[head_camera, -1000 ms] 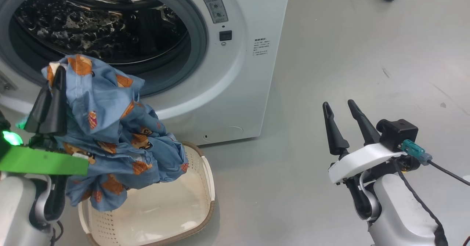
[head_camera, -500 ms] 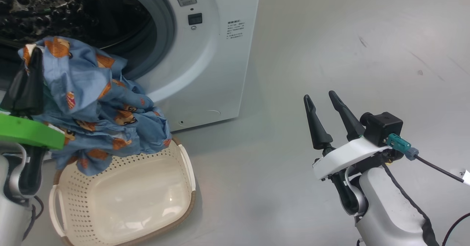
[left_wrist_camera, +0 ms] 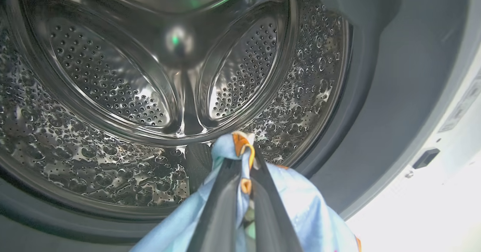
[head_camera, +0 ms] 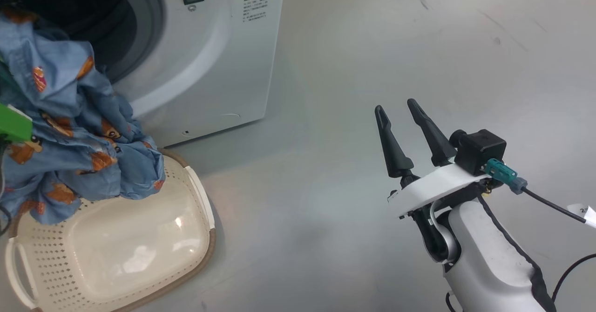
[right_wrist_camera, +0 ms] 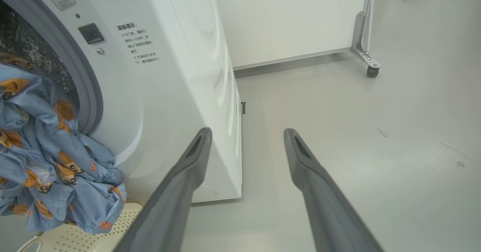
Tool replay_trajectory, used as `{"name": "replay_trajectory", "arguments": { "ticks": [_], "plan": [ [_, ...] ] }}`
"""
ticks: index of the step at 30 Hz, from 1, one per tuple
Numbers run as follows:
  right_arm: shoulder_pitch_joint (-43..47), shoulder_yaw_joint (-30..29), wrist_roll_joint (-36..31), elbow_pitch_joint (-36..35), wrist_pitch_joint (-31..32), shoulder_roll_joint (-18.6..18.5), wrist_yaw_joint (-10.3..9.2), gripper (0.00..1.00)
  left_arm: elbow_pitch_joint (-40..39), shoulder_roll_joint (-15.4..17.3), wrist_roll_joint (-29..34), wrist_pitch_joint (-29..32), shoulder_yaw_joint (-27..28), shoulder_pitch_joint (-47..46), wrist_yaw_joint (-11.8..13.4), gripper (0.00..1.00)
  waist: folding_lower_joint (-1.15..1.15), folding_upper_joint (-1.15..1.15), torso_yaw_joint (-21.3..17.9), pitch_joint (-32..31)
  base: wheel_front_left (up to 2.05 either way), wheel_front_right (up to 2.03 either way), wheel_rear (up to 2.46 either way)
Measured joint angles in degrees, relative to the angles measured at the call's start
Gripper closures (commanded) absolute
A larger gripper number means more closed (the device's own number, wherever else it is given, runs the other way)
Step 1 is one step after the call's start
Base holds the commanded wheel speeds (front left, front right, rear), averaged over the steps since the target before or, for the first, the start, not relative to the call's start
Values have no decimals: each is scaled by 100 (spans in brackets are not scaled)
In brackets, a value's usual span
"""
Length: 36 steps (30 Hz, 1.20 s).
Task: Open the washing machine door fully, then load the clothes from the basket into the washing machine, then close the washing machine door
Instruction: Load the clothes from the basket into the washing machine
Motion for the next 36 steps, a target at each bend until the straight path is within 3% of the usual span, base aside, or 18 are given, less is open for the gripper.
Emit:
{"name": "replay_trajectory", "arguments": {
  "ticks": [10,22,26,36],
  "plan": [
    [-121,90,1,-157,0,26,1,0,360,193,-26,189,167,-737,-54,100,0,0,-311,623,0,0,0],
    [-378,467,367,-506,0,60,-14,0,818,699,189,309,158,-1479,-104,100,1,0,-668,1291,0,0,0],
    [-378,502,414,-512,0,67,-113,0,951,748,360,287,78,-1672,-104,100,0,0,-822,1391,0,0,0],
    [-381,542,475,-591,0,68,-227,0,905,682,754,-744,371,-2549,-94,100,0,0,-916,1471,0,0,0]
  ]
}}
